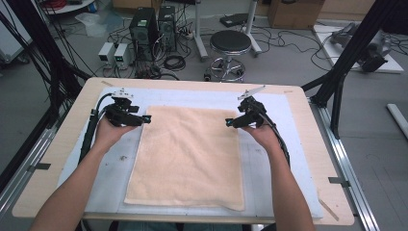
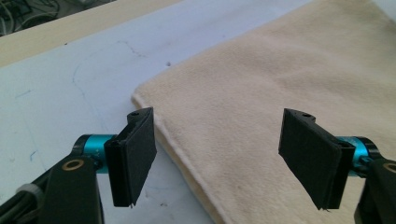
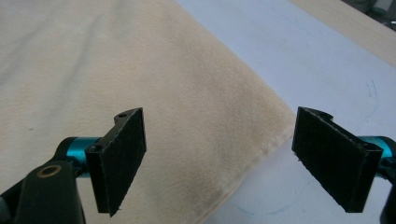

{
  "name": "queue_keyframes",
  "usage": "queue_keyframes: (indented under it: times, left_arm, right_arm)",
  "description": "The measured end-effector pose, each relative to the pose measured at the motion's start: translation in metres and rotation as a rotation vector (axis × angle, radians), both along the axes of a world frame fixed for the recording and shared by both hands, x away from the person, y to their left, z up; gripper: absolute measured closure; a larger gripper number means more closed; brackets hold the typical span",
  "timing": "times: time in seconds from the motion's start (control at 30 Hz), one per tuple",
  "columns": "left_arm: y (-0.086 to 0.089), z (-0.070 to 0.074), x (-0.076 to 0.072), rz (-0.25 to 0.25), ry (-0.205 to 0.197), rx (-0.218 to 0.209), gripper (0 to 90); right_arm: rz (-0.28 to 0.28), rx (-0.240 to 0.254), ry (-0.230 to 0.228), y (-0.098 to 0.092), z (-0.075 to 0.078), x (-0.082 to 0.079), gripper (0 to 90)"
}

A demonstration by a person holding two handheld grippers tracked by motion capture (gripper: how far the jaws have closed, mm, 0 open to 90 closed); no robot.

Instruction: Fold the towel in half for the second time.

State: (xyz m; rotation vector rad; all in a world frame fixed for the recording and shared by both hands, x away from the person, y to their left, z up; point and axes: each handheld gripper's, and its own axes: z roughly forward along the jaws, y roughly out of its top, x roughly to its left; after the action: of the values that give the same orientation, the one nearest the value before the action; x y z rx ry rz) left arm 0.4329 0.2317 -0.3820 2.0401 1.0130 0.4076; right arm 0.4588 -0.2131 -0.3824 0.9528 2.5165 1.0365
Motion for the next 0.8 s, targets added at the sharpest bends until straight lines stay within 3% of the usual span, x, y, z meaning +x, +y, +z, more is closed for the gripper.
queue_keyframes:
  times: [0.07, 0.13, 0.27, 0.4, 0.53, 0.63, 0.8]
  left_arm:
    - [0.0, -0.007, 0.002, 0.015, 0.011, 0.004, 26.7]
    - [-0.001, -0.017, 0.007, 0.025, 0.057, 0.007, 23.6]
    - [-0.002, -0.03, 0.013, 0.046, 0.111, -0.032, 19.8]
    - [-0.004, -0.037, 0.016, 0.062, 0.115, 0.021, 16.7]
    - [0.0, -0.042, 0.02, 0.095, 0.144, -0.001, 15.3]
    - [0.0, -0.044, 0.021, 0.11, 0.142, 0.0, 15.9]
    - [-0.002, -0.049, 0.025, 0.111, 0.152, -0.002, 26.0]
  right_arm:
    - [-0.014, -0.007, 0.003, 0.0, -0.005, 0.004, 17.0]
    - [-0.031, -0.012, 0.006, -0.001, -0.009, 0.007, 17.0]
    - [-0.07, -0.002, 0.012, -0.006, -0.016, 0.013, 17.0]
    - [-0.112, 0.013, 0.058, -0.009, -0.025, 0.018, 16.8]
    - [-0.128, -0.006, 0.082, -0.009, -0.034, 0.022, 16.8]
    - [-0.15, -0.003, 0.085, -0.01, -0.037, 0.022, 16.8]
    - [-0.222, 0.003, 0.093, -0.021, -0.045, 0.022, 17.2]
